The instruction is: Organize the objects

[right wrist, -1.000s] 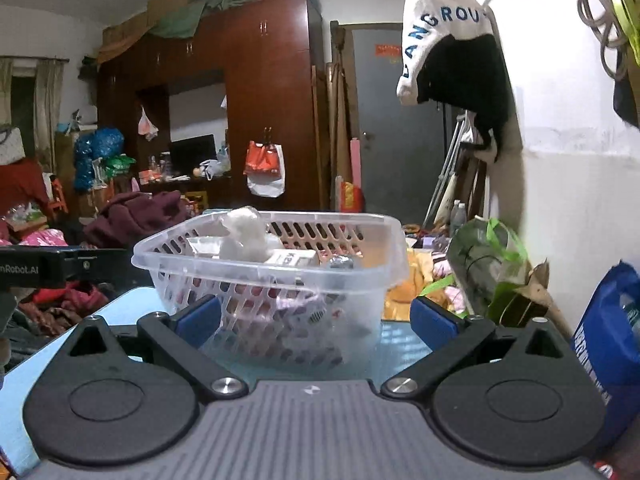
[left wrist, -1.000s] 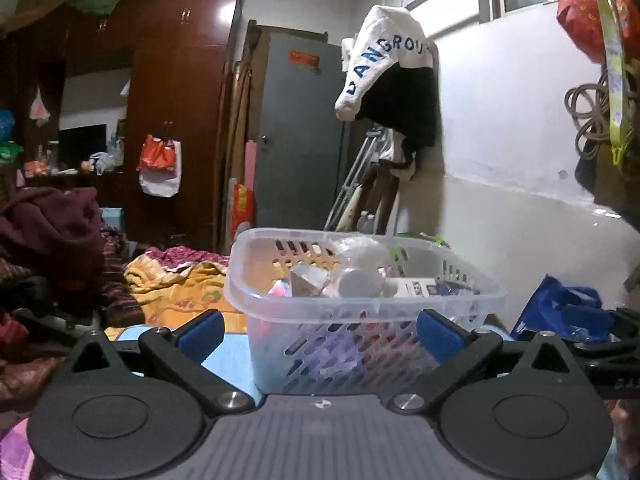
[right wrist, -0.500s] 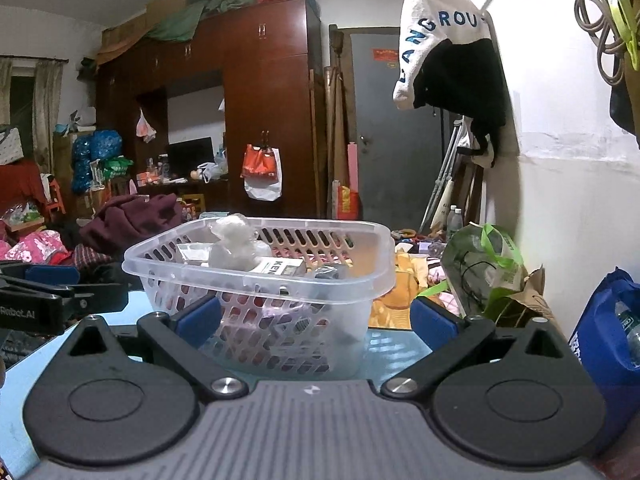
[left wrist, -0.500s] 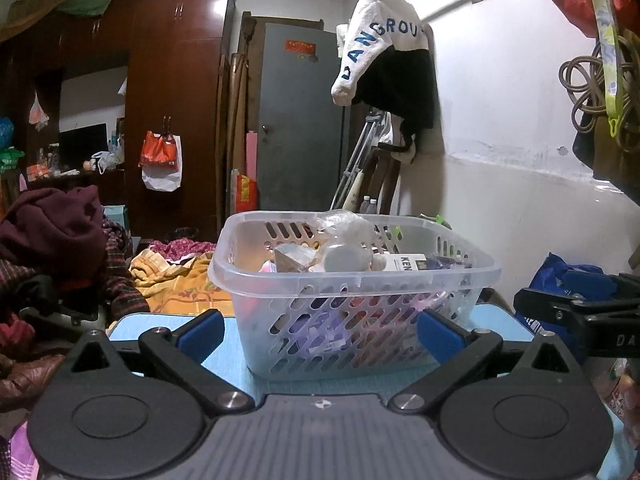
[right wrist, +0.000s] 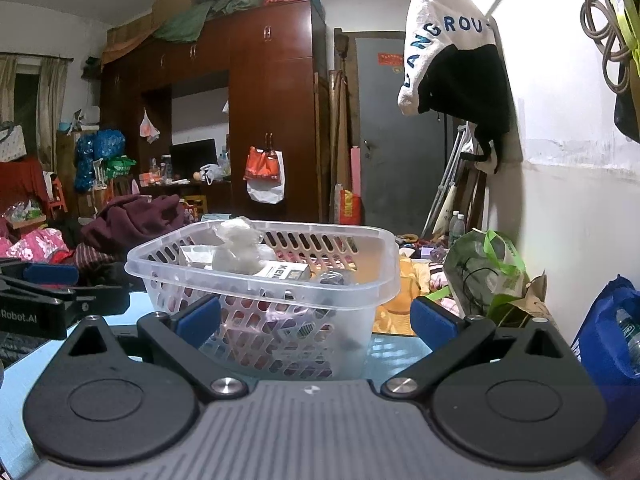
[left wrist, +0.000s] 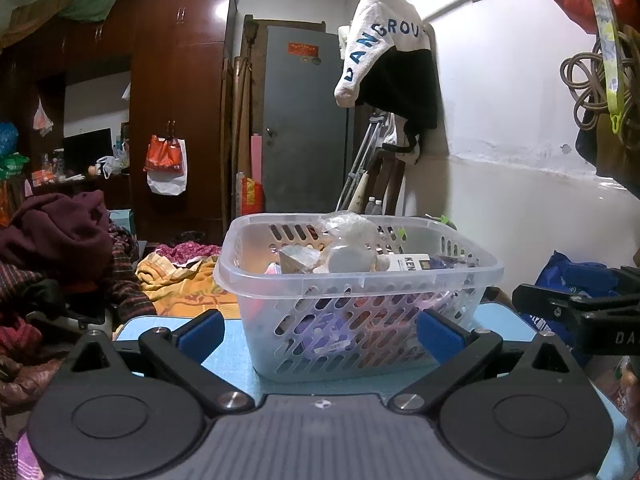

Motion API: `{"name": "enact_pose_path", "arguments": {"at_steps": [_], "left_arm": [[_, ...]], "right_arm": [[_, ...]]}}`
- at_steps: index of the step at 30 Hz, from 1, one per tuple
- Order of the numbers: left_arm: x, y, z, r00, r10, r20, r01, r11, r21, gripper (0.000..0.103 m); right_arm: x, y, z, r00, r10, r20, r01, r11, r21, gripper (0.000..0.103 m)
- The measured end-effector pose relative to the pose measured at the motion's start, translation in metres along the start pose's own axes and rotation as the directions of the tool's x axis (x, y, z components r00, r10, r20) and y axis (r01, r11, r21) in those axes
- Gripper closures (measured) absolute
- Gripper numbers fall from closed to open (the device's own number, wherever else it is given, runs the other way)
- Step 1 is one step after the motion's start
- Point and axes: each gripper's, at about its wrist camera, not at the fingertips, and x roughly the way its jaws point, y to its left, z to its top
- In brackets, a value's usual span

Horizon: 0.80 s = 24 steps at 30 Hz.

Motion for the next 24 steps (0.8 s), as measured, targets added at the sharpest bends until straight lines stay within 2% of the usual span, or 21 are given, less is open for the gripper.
{"name": "enact_pose_path", "arguments": {"at_steps": [24], "left_arm": [[0.0004, -0.0041, -0.0012, 1.0, -0.002, -0.006, 0.002, 1.0, 0.001, 0.0]], "right_arm": [[-0.0006, -0.0021, -0.0013, 1.0, 0.001, 0.002, -0.001, 1.0, 0.009, 0.0]]}}
